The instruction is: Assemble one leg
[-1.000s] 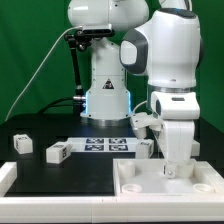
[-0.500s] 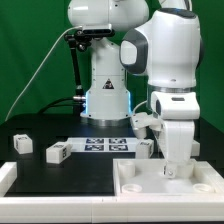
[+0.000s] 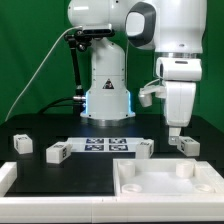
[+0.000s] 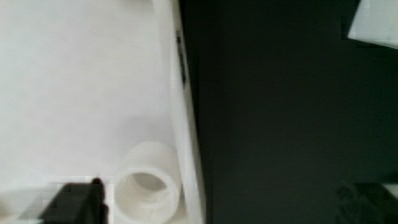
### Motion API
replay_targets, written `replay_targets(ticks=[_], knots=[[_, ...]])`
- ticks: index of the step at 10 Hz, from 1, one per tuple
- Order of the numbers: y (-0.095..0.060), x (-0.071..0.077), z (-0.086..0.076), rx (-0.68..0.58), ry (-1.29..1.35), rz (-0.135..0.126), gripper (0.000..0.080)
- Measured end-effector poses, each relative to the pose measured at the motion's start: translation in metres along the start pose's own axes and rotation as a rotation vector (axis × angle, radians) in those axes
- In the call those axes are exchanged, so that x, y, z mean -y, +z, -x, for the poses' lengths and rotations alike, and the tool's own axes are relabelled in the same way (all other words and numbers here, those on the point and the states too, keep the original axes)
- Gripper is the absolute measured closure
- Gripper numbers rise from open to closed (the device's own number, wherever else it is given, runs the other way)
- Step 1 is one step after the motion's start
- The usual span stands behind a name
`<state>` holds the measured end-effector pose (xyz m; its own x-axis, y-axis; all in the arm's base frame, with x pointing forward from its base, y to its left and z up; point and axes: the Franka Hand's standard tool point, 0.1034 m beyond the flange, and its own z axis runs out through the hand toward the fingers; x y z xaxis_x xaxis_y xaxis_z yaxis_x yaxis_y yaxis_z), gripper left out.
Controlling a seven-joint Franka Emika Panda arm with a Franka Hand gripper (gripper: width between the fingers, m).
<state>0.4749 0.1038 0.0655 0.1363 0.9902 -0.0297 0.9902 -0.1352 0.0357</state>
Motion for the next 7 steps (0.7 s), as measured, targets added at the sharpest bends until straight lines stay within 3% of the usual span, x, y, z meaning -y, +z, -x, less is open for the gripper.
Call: replay_targets(ticks=[2,4,7], knots=[[0.003,0.000,0.000,0.000,0.013,-0.006,0.0150],[0.003,0.002,-0.001,-0.006,0.203,-0.009,0.0150],[0.005,0.024,-0.013,-0.022,0.643,-0.021,0.0150]])
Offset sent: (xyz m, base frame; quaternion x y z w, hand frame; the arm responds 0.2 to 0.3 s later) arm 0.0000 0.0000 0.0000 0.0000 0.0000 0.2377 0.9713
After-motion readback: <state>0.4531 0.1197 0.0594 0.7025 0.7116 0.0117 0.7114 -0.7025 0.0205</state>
